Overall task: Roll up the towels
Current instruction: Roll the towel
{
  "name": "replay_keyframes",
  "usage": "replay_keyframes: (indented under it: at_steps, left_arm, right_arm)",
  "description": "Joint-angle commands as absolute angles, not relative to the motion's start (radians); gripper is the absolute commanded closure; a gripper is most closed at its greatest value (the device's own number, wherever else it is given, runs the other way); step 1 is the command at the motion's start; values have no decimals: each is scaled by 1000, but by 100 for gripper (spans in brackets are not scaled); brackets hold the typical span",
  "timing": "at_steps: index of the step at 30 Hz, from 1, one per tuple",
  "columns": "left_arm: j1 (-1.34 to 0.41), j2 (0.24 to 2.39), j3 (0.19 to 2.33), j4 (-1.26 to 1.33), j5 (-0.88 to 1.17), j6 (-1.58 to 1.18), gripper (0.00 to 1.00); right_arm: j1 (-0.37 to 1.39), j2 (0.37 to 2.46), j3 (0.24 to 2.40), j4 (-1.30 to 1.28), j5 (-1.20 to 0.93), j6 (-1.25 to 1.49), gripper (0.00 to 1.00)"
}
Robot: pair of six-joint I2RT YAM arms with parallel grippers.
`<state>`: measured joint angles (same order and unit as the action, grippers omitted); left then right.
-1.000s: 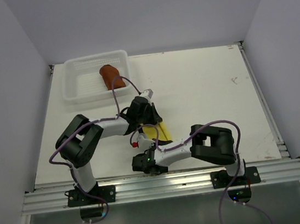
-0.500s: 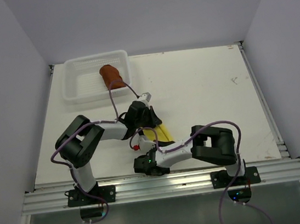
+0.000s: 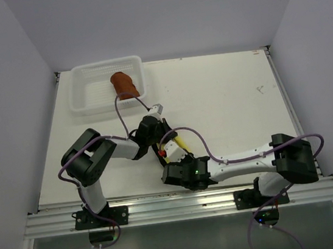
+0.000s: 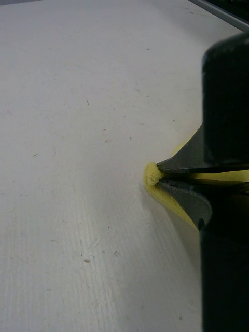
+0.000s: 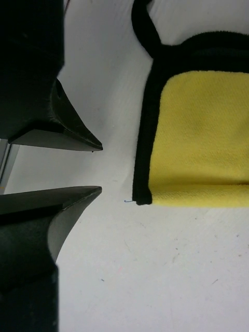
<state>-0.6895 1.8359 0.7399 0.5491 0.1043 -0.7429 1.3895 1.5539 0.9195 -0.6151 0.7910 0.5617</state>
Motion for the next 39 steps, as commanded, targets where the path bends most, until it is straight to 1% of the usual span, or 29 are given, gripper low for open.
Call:
replay_keyframes:
  at_steps: [1,5,7,10,11,14,17,18,21,23,26,31,39]
  left_arm:
    - [-678,1848,707,597,60,-747,100]
    - [-678,1847,692,624,66,-753,100]
    - [-678,1841,683,635,66,-756,100]
    - [-678,1838,677,641,64,-758,100]
    - [-680,1838,675,644,67,-755,100]
    - [-680,1835,666,652,61,-753,100]
    - [-678,1829,647,667,57,-752,100]
    - [-678,1825,643,672,57,-755,100]
    - [-678,1822,630,683,54,-755,100]
    - [-678,1819,626,686,51,-752,100]
    - [-678,1815,618,696,51,-747,100]
    - [-678,1813,617,701,52,-744,100]
    - [-678,1813,607,703,35,-746,100]
  right_arm:
    - [1394,1476,865,-516,700,606,63]
    - [1378,1361,805,-477,684,647,64]
    - [1336,1260,767,-442,629,669,64]
    - [1189,1128,686,-352,516,686,64]
    - [1110,1097,663,-322,433,695,64]
    - [996,1042,618,-262,304,706,64]
    - [912,1061,617,-233,220,735,63]
    - [890,1075,614,-215,148,748,62]
    - [804,1144,600,-144,19,830,62]
    - [737,1207,586,-89,-38,888,60]
    - [689,1255,565,-17,-115,923,59]
    - [672,1315,563,35,-150,922,57]
    - [669,1364,514,126,-224,956,56]
